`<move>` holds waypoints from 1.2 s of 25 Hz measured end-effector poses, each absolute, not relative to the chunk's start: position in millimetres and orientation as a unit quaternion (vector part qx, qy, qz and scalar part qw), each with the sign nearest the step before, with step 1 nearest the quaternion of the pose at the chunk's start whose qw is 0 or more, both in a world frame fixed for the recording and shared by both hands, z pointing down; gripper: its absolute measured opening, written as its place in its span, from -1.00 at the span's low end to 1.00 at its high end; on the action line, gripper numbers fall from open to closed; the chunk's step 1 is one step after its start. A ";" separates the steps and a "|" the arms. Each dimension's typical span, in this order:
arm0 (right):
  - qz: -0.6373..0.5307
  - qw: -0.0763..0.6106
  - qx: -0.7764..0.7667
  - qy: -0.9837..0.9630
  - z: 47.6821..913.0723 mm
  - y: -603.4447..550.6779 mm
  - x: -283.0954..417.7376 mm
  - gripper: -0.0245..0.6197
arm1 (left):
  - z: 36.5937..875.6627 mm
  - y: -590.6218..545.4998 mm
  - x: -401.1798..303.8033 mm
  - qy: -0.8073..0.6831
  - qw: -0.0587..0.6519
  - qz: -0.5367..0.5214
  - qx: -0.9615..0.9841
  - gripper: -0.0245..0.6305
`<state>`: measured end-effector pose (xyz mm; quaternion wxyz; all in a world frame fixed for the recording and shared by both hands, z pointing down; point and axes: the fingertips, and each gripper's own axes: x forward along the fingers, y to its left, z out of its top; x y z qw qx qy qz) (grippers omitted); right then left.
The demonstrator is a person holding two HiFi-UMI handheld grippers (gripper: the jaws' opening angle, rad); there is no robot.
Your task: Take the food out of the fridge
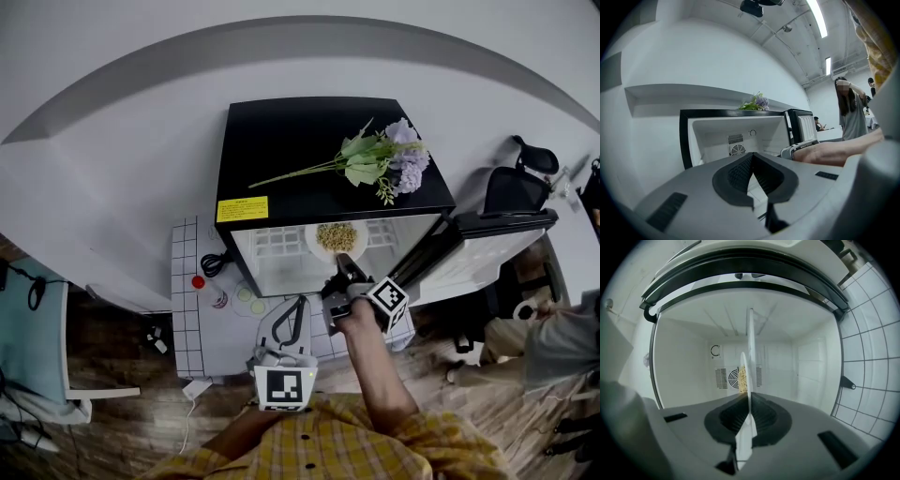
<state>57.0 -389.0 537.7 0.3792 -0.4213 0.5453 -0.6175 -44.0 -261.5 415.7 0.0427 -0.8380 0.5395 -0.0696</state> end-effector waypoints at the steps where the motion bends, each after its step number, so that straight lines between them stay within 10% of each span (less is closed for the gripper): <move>1: -0.618 0.379 -0.421 0.546 537.7 -386.7 56.9 -0.88 | 415.3 -260.7 -43.0 0.539 0.043 -0.069 -0.838 -0.90; 30: -0.630 0.377 -0.387 0.557 518.8 -305.2 66.9 -0.88 | 407.0 -218.2 -24.8 0.544 0.040 -0.061 -0.836 -0.90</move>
